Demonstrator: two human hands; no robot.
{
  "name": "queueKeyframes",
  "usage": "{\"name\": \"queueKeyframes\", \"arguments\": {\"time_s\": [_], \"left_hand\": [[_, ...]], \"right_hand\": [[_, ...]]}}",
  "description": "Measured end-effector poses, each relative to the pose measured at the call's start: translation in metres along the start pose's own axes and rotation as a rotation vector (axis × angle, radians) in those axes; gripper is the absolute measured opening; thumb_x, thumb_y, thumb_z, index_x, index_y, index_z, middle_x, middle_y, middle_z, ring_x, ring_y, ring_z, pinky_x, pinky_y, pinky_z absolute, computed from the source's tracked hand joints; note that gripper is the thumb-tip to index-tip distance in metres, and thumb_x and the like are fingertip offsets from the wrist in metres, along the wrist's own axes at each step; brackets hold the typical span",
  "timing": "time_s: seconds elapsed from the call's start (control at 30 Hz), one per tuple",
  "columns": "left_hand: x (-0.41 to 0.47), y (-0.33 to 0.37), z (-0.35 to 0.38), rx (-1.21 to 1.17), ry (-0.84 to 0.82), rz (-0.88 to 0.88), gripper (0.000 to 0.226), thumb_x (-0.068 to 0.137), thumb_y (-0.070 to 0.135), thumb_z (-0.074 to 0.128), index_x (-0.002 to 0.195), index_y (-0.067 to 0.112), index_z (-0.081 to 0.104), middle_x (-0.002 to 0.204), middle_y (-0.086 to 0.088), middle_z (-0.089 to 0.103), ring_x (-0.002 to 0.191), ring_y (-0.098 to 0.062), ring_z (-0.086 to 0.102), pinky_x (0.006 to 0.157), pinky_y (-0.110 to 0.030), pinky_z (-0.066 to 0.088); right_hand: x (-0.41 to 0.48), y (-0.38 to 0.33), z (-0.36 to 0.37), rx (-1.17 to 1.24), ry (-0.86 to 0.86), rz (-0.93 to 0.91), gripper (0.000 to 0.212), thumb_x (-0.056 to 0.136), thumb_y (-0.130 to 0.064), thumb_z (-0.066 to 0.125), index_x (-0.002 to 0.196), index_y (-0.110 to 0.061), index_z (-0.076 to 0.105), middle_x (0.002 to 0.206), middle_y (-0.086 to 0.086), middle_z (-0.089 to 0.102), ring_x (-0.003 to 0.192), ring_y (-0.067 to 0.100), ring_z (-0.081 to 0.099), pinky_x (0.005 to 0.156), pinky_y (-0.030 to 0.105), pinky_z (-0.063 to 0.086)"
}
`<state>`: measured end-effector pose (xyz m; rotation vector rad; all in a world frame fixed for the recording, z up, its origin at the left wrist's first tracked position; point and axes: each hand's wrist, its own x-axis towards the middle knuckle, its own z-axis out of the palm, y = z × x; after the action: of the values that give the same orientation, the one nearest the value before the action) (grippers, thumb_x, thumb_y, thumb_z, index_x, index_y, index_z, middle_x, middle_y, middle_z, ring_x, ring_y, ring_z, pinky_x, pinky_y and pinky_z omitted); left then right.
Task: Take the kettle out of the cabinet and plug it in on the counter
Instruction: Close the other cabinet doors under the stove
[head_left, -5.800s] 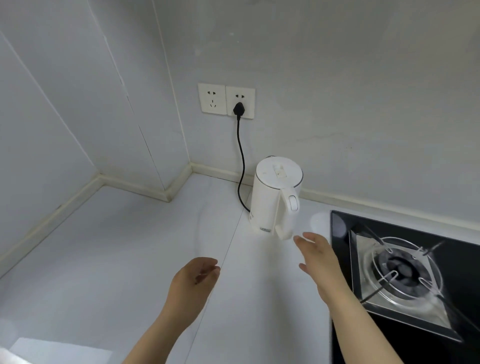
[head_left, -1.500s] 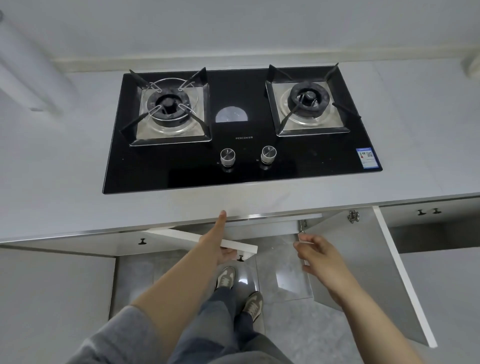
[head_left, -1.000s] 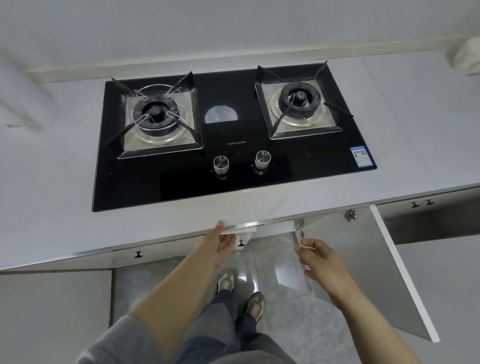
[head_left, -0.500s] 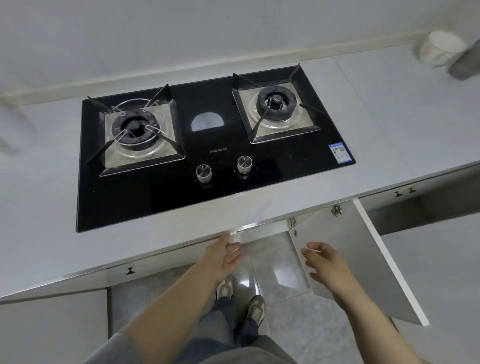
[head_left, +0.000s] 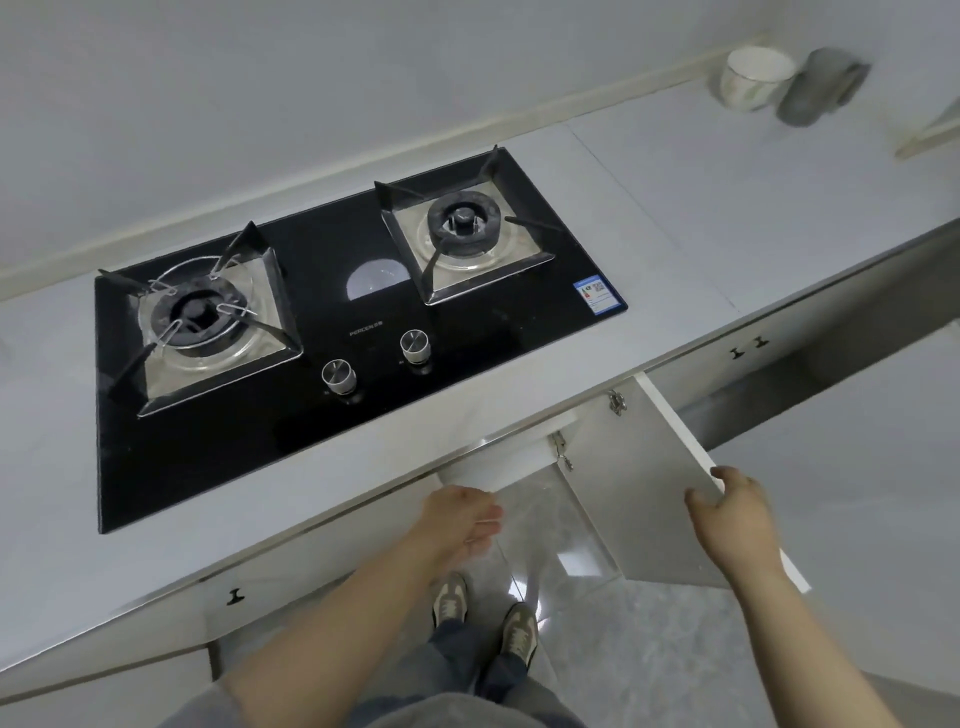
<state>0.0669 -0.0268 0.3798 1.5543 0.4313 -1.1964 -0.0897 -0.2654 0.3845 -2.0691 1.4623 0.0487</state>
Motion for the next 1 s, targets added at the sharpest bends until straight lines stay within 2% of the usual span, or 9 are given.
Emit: {"name": "queueKeyframes", "arguments": {"time_s": [0.1,0.23,0.37,0.47,0.53,0.67,0.77,0.87,1.0], "left_hand": [[-0.001,-0.001,0.012,0.049,-0.006,0.022,0.006,0.091,0.015,0.058,0.09,0.009,0.058,0.093,-0.011,0.067,0.085,-0.023,0.064,0.073,-0.033,0.052],[-0.003,-0.001,0.025,0.09,-0.028,0.022,0.007,0.09,0.012,0.057,0.084,0.009,0.058,0.087,-0.009,0.067,0.08,-0.023,0.062,0.069,-0.032,0.048],[-0.004,-0.003,0.027,0.125,-0.031,0.037,0.007,0.09,0.014,0.057,0.086,0.009,0.058,0.088,-0.009,0.068,0.085,-0.025,0.063,0.08,-0.038,0.05],[-0.003,-0.005,0.024,0.14,-0.025,0.045,0.011,0.089,0.016,0.059,0.096,0.007,0.059,0.09,-0.009,0.069,0.089,-0.026,0.064,0.09,-0.043,0.051],[-0.002,-0.006,0.021,0.142,-0.018,0.047,0.011,0.089,0.016,0.059,0.096,0.007,0.059,0.089,-0.01,0.069,0.088,-0.026,0.064,0.094,-0.044,0.05],[-0.004,-0.01,0.014,0.135,-0.01,0.04,0.009,0.089,0.016,0.059,0.094,0.008,0.057,0.09,-0.01,0.069,0.087,-0.025,0.063,0.082,-0.037,0.051],[-0.004,-0.012,0.009,0.118,-0.003,0.028,0.01,0.09,0.015,0.058,0.095,0.007,0.057,0.091,-0.011,0.069,0.088,-0.027,0.063,0.09,-0.041,0.051],[-0.006,-0.012,0.002,0.115,0.009,0.031,0.007,0.09,0.013,0.057,0.092,0.007,0.058,0.09,-0.011,0.068,0.087,-0.027,0.062,0.089,-0.041,0.049],[-0.008,-0.015,-0.011,0.095,0.04,0.024,0.006,0.092,0.012,0.055,0.092,0.007,0.057,0.092,-0.012,0.066,0.089,-0.029,0.061,0.096,-0.045,0.047]], "right_hand": [[0.007,0.024,0.002,-0.031,-0.048,0.05,0.056,0.084,-0.017,0.061,0.134,0.002,0.045,0.135,0.025,0.047,0.123,0.041,0.045,0.1,0.043,0.04],[0.01,0.048,0.009,-0.045,-0.125,0.116,0.046,0.08,-0.024,0.064,0.117,0.001,0.054,0.121,0.024,0.054,0.11,0.041,0.053,0.09,0.045,0.048],[0.007,0.051,0.013,-0.089,-0.11,0.093,0.06,0.08,-0.025,0.066,0.13,0.0,0.046,0.131,0.022,0.048,0.123,0.039,0.043,0.099,0.043,0.041],[0.004,0.057,0.013,-0.119,-0.077,0.126,0.069,0.079,-0.029,0.066,0.138,-0.004,0.039,0.14,0.017,0.042,0.131,0.036,0.035,0.102,0.048,0.038],[0.005,0.061,0.013,-0.137,-0.073,0.154,0.071,0.076,-0.032,0.067,0.137,-0.006,0.04,0.141,0.015,0.041,0.13,0.035,0.037,0.101,0.049,0.04],[0.009,0.045,0.011,-0.066,-0.135,0.224,0.069,0.075,-0.04,0.066,0.132,-0.007,0.044,0.128,0.017,0.044,0.12,0.038,0.047,0.096,0.046,0.045],[0.001,0.037,0.017,-0.095,-0.154,0.246,0.07,0.076,-0.047,0.062,0.131,-0.006,0.046,0.129,0.016,0.043,0.12,0.036,0.047,0.094,0.04,0.045],[-0.012,0.033,0.025,-0.12,-0.173,0.226,0.066,0.078,-0.05,0.059,0.127,-0.006,0.052,0.127,0.016,0.044,0.118,0.035,0.048,0.088,0.035,0.044],[-0.029,0.018,0.034,-0.089,-0.258,0.19,0.055,0.081,-0.046,0.059,0.118,-0.005,0.058,0.124,0.017,0.051,0.11,0.034,0.054,0.078,0.031,0.04]]}}
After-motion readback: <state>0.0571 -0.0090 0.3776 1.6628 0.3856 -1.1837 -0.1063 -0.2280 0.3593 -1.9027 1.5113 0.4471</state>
